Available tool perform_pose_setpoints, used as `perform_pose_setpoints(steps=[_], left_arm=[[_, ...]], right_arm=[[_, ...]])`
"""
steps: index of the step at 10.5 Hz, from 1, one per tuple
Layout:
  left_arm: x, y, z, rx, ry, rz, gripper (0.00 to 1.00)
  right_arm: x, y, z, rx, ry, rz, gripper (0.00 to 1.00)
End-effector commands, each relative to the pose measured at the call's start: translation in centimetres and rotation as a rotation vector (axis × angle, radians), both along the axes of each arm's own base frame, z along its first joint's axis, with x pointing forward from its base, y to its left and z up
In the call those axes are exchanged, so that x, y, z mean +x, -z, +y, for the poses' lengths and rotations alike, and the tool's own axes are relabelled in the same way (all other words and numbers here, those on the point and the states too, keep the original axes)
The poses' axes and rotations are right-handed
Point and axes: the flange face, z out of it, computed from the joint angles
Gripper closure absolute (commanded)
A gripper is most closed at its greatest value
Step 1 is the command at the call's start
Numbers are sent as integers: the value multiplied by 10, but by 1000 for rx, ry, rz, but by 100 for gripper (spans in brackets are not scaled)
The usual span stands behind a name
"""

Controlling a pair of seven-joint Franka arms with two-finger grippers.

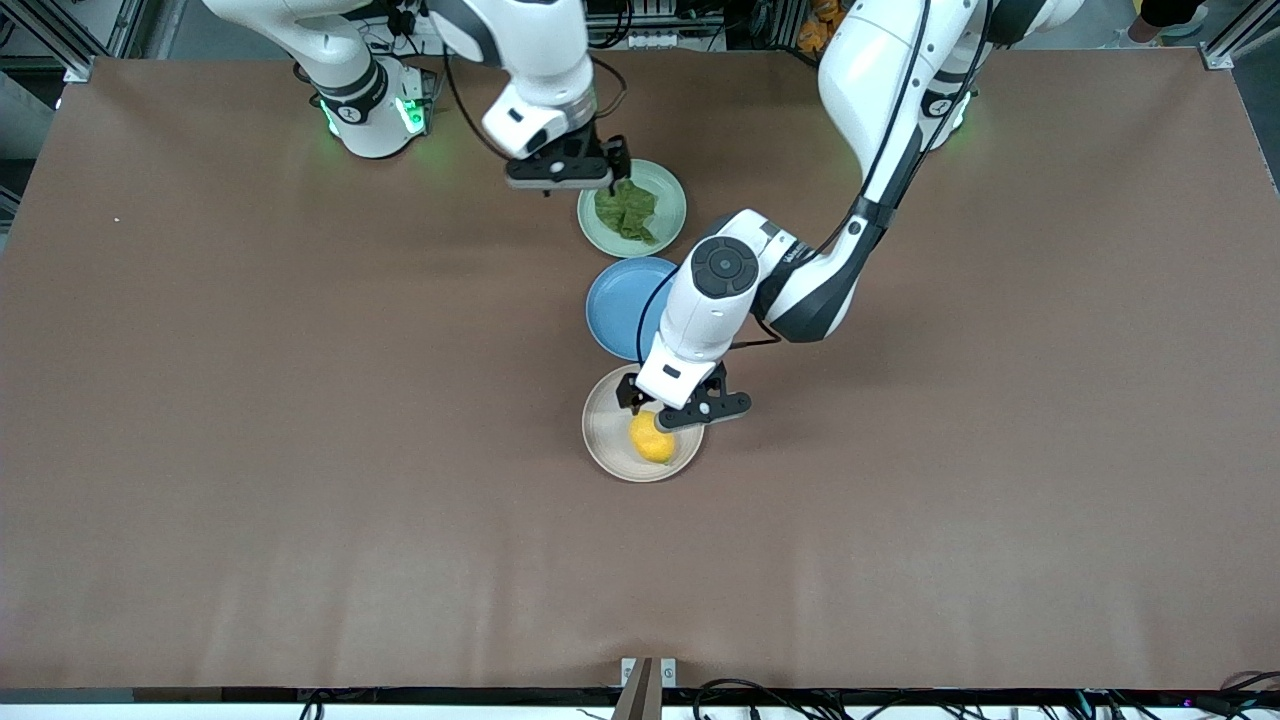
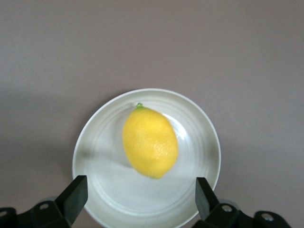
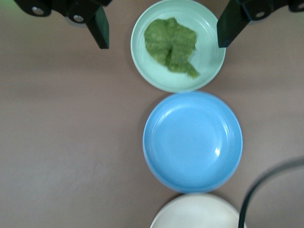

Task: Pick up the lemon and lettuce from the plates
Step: 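Lower the left gripper onto the lemon while the right gripper descends to lettuce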

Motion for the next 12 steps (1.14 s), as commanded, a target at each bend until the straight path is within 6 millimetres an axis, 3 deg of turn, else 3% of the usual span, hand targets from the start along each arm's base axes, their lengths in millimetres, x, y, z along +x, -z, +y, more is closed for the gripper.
perform_pose_setpoints(steps=[1,5,8,9,11,12], left_arm=[[12,25,-6,-53,-34,-58,0],[16,60,-8,-78,-37,-96,0],[15,73,-7,-72,-37,-92,0],[15,75,-6,-78,-50,-83,63],[13,86,-6,-69,-52,-86,100],[11,85,-8,-65,-43,-92,100]], right_arm=[[-36,46,16,25,-25,2,0],[-69,121,38,18,-46,-53,0],[-97,157,53,25,-38,-22,0],[-106,168,57,11,-52,-18,0],[-116,192,61,-10,-54,-6,0],[-118,205,63,-28,-59,-15,0]])
